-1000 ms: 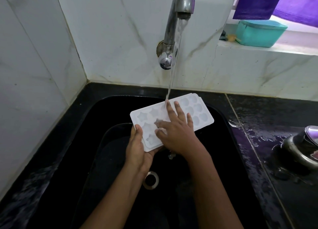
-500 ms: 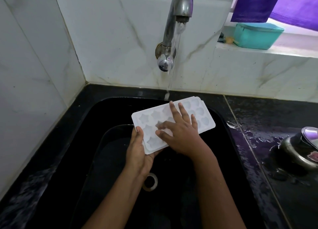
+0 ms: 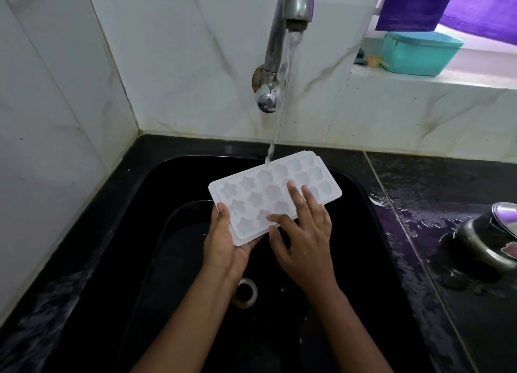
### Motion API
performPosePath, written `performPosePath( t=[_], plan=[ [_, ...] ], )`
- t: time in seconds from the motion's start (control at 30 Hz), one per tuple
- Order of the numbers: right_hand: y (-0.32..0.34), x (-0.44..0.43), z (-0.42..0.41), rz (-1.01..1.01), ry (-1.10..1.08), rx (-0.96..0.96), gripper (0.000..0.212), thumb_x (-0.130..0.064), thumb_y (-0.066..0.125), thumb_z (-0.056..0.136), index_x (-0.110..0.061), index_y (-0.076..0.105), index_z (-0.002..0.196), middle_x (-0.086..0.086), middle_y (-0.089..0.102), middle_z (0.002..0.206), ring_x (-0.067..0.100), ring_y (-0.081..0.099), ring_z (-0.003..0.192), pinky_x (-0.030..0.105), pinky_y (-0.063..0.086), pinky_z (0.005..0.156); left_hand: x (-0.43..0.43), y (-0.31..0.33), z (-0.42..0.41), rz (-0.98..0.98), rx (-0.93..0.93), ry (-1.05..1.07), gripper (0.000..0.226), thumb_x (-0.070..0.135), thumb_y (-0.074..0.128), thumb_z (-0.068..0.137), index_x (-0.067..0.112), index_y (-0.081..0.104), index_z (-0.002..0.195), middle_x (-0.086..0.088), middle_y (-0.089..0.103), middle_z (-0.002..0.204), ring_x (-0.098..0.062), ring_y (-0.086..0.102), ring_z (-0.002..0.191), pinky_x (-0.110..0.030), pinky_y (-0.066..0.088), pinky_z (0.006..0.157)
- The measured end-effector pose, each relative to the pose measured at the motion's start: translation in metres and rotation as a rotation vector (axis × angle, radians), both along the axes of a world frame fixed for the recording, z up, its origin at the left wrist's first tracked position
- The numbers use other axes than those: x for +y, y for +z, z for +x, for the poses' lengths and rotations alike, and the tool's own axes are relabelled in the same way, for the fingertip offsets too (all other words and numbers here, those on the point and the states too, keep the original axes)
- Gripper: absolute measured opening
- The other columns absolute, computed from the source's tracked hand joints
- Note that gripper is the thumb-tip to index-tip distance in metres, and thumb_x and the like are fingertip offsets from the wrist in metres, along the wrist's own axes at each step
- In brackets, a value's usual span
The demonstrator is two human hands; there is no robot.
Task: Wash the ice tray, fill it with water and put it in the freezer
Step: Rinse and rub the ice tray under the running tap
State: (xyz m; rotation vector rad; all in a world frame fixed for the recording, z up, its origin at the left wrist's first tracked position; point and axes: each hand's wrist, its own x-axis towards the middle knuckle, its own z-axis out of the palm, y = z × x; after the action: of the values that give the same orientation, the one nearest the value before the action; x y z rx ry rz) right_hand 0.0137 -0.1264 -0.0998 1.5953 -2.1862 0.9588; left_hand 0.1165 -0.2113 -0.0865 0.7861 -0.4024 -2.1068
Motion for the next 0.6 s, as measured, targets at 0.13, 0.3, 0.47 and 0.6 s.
performPosePath(
  t=[0.13, 0.3, 0.47, 0.6],
  plan=[
    [-0.004, -0.005, 0.007, 0.081, -0.029, 0.048, 0.034, -0.045, 0.041, 0.092, -0.026, 0.066, 0.102, 0.004, 0.022, 0.157, 0.020, 0.010, 0.146, 0.048, 0.013, 0.113, 0.002, 0.000, -0.001, 0.006, 0.029, -0.018, 0.037, 0.036, 0.036, 0.102, 0.018, 0.054, 0.129, -0.012, 0.069, 0.116, -0.028, 0.069, 0.101, -0.042, 0.060, 0.070],
    [-0.005, -0.009, 0.006, 0.107, -0.036, 0.100, 0.040, -0.052, 0.034, 0.095, -0.028, 0.066, 0.097, 0.002, 0.019, 0.157, 0.020, 0.006, 0.147, 0.051, 0.008, 0.113, 0.002, 0.000, 0.001, -0.005, 0.049, -0.002, 0.038, 0.035, 0.037, 0.102, 0.016, 0.053, 0.132, -0.013, 0.069, 0.117, -0.031, 0.069, 0.100, -0.046, 0.060, 0.069],
    [-0.002, -0.015, 0.020, 0.092, -0.063, 0.132, 0.052, -0.057, 0.027, 0.095, -0.024, 0.065, 0.104, 0.001, 0.016, 0.158, 0.020, 0.004, 0.147, 0.051, 0.006, 0.114, 0.000, -0.004, -0.001, -0.052, 0.022, 0.022, 0.038, 0.036, 0.036, 0.103, 0.017, 0.053, 0.131, -0.011, 0.068, 0.119, -0.028, 0.067, 0.107, -0.050, 0.054, 0.089],
    [-0.003, -0.010, 0.009, 0.104, -0.015, 0.161, 0.046, -0.054, 0.028, 0.096, -0.028, 0.065, 0.097, 0.000, 0.017, 0.158, 0.018, 0.004, 0.147, 0.049, 0.006, 0.115, 0.000, -0.006, 0.003, -0.016, 0.050, 0.022, 0.035, 0.035, 0.037, 0.102, 0.017, 0.055, 0.126, -0.013, 0.069, 0.116, -0.031, 0.069, 0.099, -0.046, 0.059, 0.070]
  ],
)
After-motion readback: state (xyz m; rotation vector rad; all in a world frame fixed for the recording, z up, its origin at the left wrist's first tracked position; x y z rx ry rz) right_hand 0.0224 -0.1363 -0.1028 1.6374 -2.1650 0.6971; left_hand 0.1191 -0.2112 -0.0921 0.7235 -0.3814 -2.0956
